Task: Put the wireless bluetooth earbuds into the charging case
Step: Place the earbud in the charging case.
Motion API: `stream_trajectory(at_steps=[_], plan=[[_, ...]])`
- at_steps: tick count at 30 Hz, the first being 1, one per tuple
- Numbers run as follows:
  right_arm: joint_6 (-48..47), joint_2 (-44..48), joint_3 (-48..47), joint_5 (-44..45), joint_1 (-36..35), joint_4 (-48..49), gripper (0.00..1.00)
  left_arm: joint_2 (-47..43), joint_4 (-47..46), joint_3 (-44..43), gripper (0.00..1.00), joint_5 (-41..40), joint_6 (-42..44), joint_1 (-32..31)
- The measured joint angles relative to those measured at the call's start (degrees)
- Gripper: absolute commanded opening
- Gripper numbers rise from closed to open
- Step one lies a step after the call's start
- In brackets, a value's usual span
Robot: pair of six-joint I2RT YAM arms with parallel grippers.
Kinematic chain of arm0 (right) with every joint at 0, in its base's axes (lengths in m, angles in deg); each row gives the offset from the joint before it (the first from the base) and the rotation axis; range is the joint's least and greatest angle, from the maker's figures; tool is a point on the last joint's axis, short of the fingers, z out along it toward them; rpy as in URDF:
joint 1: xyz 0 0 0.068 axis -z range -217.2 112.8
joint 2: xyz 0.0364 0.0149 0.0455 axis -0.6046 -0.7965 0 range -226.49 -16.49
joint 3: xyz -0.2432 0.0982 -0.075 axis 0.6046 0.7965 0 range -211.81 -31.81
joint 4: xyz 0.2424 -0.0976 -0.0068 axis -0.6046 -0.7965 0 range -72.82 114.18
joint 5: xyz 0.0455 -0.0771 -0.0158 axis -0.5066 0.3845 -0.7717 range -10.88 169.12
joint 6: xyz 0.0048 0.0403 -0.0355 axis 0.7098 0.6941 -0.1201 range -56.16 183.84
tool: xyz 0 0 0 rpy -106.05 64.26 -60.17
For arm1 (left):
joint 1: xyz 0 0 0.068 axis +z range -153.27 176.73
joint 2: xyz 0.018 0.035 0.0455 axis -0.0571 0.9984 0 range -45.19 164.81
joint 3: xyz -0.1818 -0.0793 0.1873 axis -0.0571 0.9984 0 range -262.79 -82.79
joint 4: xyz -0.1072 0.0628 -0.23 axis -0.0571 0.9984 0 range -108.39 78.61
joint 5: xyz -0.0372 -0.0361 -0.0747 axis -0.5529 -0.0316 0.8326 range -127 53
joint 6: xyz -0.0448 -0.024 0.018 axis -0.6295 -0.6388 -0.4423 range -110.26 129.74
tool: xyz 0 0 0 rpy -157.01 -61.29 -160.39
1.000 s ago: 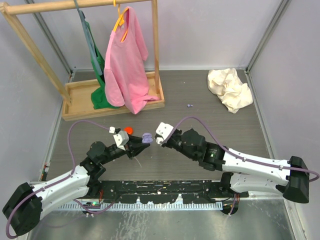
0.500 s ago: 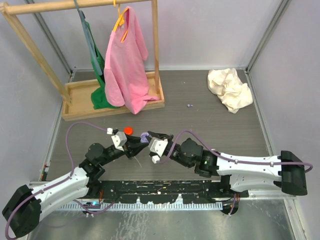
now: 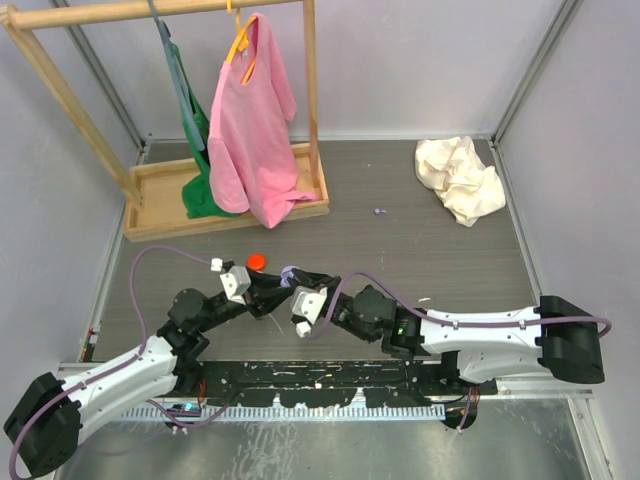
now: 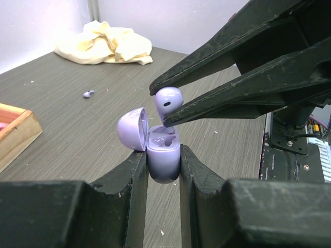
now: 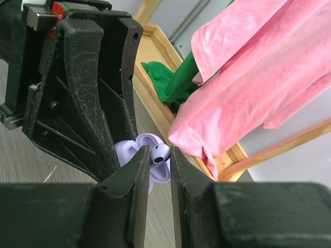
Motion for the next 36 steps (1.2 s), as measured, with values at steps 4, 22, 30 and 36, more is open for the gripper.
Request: stream_trajectory(at_steps=[4,22,30,36], plan=[[-0.35,-0.37,0.39,0.81,-0.09,1.29,0.12,0.0,-0.61,0.0,0.0,0.46,-0.02,0.0],[-0.07,-0.48,0.85,1.84,-1.88,1.68,0.13,-0.44,-1.05,0.87,0.01,0.31,-0.52,0.0],[0.2,-1.2,2.01,3.63,-2.14,4.31,0.12,-0.63,-1.46,1.33,0.0,0.35,-0.92,0.0],[0.55,-1.75,2.01,3.74,-2.54,5.46,0.13,-0.63,-1.53,1.38,0.0,0.39,-1.4,0.0]])
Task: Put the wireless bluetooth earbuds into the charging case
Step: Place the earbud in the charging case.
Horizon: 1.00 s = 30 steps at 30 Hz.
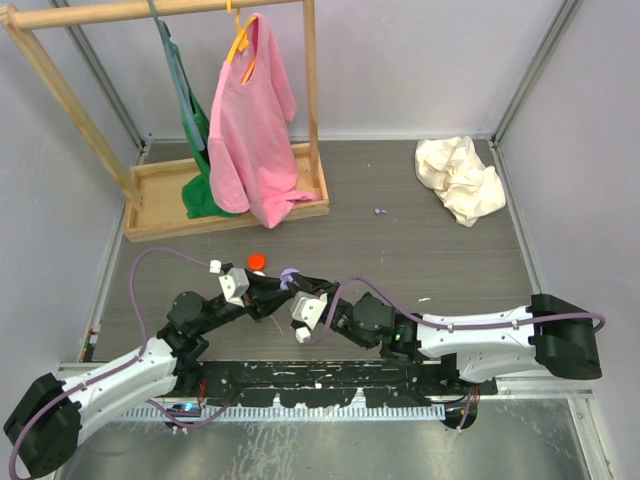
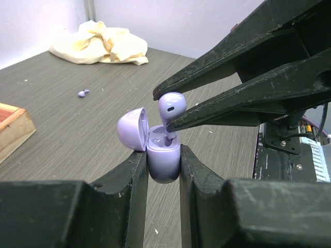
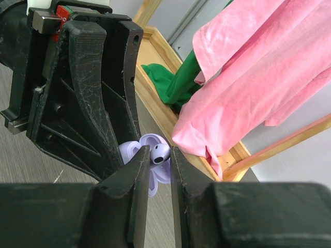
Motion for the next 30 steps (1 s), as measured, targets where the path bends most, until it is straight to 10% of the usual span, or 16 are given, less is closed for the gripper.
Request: stream_trajectory(at_steps=[12,30], plan=[[0.85,-0.96,0.11,-0.09,-0.26,0.98,0.14,-0.35,-0.52,0.0,0.0,-0.02,-0.15,-0.02],[8.28,1.27,-1.25,-0.74,-0.35,-6.38,0.46,-0.22,0.76,0.07,0.0,-0.94,-0.09,-0.07]])
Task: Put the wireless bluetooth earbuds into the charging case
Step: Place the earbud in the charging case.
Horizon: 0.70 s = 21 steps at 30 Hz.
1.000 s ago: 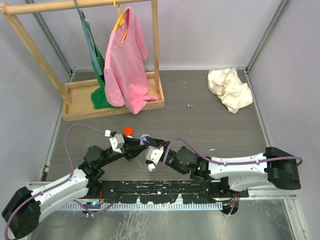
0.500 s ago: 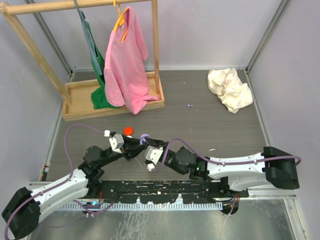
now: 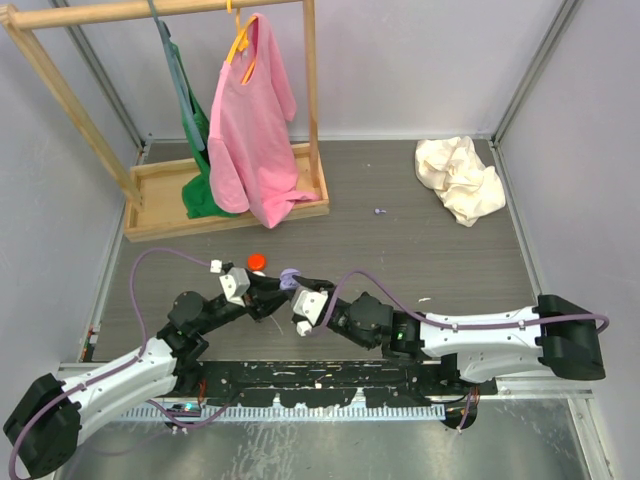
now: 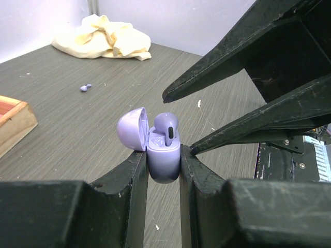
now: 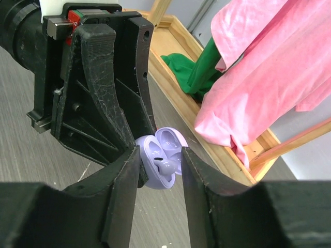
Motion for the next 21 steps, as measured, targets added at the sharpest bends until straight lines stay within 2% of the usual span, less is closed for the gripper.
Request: stream_trajectory(at_steps=[8,21], plan=[[3.5,1.14,-1.14,-0.44,-0.13,-5.88,0.59,0.02,-0.7,0.04,0.0,-0.2,0.0,0.0],[7.69,8.17,-5.57,0.46,0.7,-16.87,0.66,0.44,-0.85,0.04,0.0,-0.13,0.0,0.0]])
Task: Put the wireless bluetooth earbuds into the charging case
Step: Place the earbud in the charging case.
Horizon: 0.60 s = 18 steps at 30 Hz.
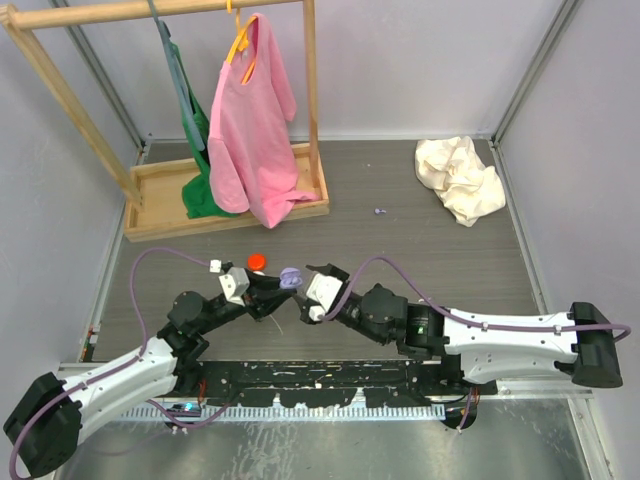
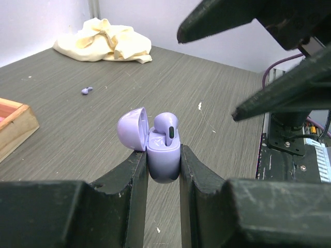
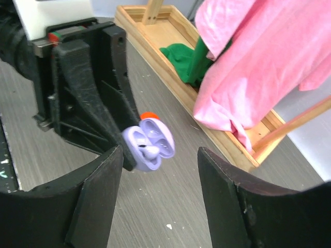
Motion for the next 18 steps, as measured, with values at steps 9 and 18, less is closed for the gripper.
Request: stream_trajectory(at_steps=[9,18], plan=[[4.74,0.59,-0.42,-1.18,9.99,-5.27,0.66,0.33,-0.26,0.0,0.0,0.98,0.0,0.0],[8.28,-0.37,-0.42,-7.13,14.51,-5.84,0.66,0.33,-0.31,0.0,0.0,2.36,0.0,0.0]])
